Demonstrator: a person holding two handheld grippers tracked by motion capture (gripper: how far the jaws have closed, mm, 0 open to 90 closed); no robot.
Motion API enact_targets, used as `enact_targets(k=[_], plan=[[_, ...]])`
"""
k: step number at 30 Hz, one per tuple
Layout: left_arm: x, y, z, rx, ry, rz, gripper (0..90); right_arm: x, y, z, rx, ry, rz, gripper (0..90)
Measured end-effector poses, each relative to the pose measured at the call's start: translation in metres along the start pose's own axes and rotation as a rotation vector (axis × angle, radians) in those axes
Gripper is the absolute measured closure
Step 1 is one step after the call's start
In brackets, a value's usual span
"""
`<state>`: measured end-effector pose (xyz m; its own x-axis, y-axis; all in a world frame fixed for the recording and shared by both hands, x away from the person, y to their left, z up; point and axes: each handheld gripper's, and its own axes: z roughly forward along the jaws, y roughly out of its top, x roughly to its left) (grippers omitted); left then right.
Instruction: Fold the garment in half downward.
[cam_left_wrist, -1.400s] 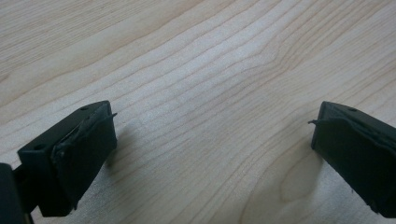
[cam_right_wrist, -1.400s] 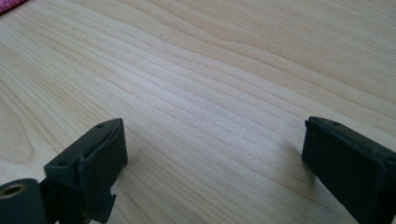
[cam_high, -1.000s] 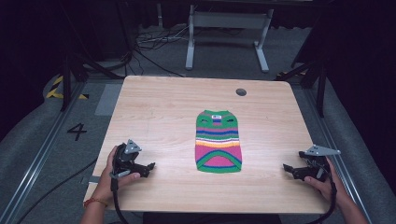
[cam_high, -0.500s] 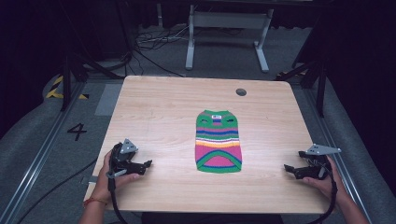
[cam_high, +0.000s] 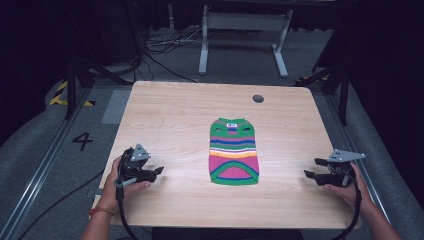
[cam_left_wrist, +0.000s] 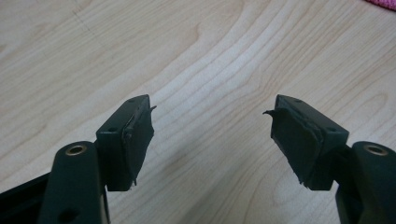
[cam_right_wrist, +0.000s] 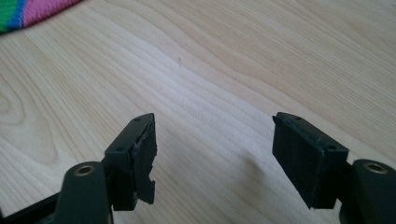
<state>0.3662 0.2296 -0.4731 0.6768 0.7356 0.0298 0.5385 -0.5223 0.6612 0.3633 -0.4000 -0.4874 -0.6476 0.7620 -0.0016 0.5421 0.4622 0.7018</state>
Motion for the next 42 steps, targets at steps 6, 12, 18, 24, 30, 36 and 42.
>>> enact_targets(k=[6,12,18,24,30,36,42], plan=[[0.005,0.017,0.002,-0.013,-0.005,0.002,29.6,-0.001,0.03,0.0,-0.043,0.008,-0.038,34.5],[0.005,0.038,0.008,-0.031,-0.019,0.03,30.3,0.001,0.058,0.004,-0.081,0.019,-0.072,35.7],[0.006,0.058,0.018,-0.053,-0.036,0.055,30.6,0.002,0.084,0.02,-0.095,0.045,-0.071,38.6],[0.007,0.079,0.032,-0.071,-0.047,0.072,31.4,0.007,0.107,0.036,-0.085,0.049,-0.096,40.8],[0.006,0.104,0.052,-0.076,-0.076,0.089,31.7,0.011,0.134,0.056,-0.076,0.041,-0.123,42.7],[0.006,0.13,0.065,-0.082,-0.075,0.11,32.0,0.016,0.162,0.08,-0.064,0.053,-0.138,45.9],[0.008,0.146,0.078,-0.095,-0.076,0.104,31.7,0.022,0.178,0.103,-0.047,0.082,-0.161,47.2]])
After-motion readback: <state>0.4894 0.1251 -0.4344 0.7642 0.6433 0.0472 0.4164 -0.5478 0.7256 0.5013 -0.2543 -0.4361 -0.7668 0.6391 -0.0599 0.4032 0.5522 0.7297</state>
